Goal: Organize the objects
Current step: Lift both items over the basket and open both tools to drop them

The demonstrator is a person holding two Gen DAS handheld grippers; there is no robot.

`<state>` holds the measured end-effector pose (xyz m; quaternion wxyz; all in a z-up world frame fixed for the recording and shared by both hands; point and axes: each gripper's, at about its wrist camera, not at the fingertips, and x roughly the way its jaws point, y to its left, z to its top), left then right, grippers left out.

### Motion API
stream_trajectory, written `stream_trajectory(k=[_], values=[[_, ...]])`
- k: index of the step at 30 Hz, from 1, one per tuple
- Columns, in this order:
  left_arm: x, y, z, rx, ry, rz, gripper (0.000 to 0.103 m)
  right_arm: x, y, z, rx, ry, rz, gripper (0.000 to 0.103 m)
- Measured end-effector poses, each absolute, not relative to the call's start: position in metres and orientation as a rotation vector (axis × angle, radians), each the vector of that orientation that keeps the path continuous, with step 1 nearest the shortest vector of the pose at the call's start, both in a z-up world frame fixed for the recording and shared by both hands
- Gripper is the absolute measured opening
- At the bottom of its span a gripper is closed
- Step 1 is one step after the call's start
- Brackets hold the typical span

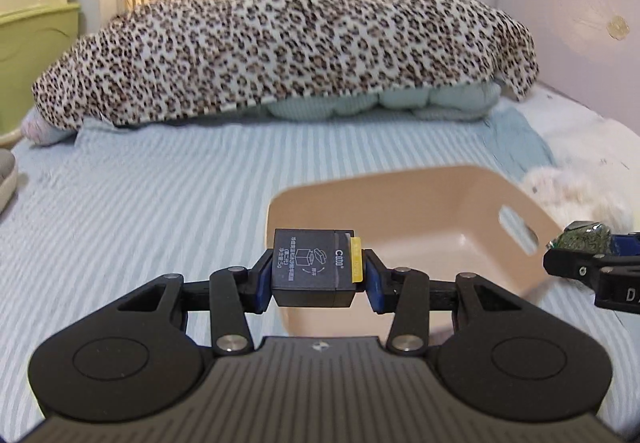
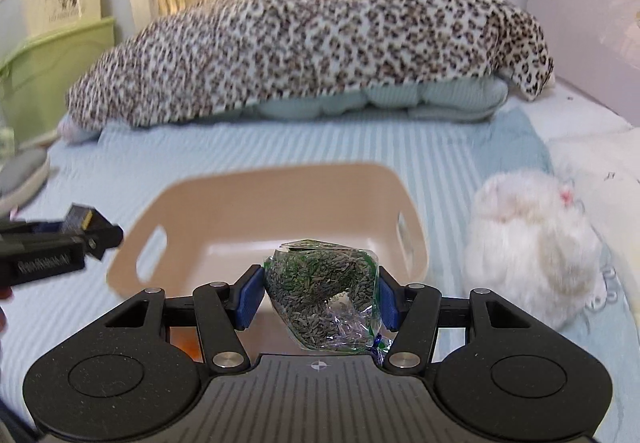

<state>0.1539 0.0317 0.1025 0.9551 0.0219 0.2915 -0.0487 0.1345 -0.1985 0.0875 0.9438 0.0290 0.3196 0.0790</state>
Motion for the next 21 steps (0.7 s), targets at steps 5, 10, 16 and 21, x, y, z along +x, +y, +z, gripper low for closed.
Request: stream_trajectory(k=[5, 10, 16, 21], values=[[0.176, 0.014, 0.097, 0.08, 0.57, -0.072, 0.047, 0.159, -0.193, 0.096, 0.057, 0.619, 0.139, 0.054], [0.204, 0.007, 0.074, 0.073, 0.632, -0.053, 0.047, 0.181, -0.194, 0.088, 0.073, 0.632, 0.112, 0.054], [0.223, 0.004, 0.041, 0.077, 0.728, -0.039, 0.046, 0.203, -0.18, 0.065, 0.05, 0.675, 0.091, 0.054], [0.226, 0.006, 0.03, 0.101, 0.766, -0.019, 0.046, 0.217, -0.168, 0.044, 0.007, 0.757, 0.078, 0.054]])
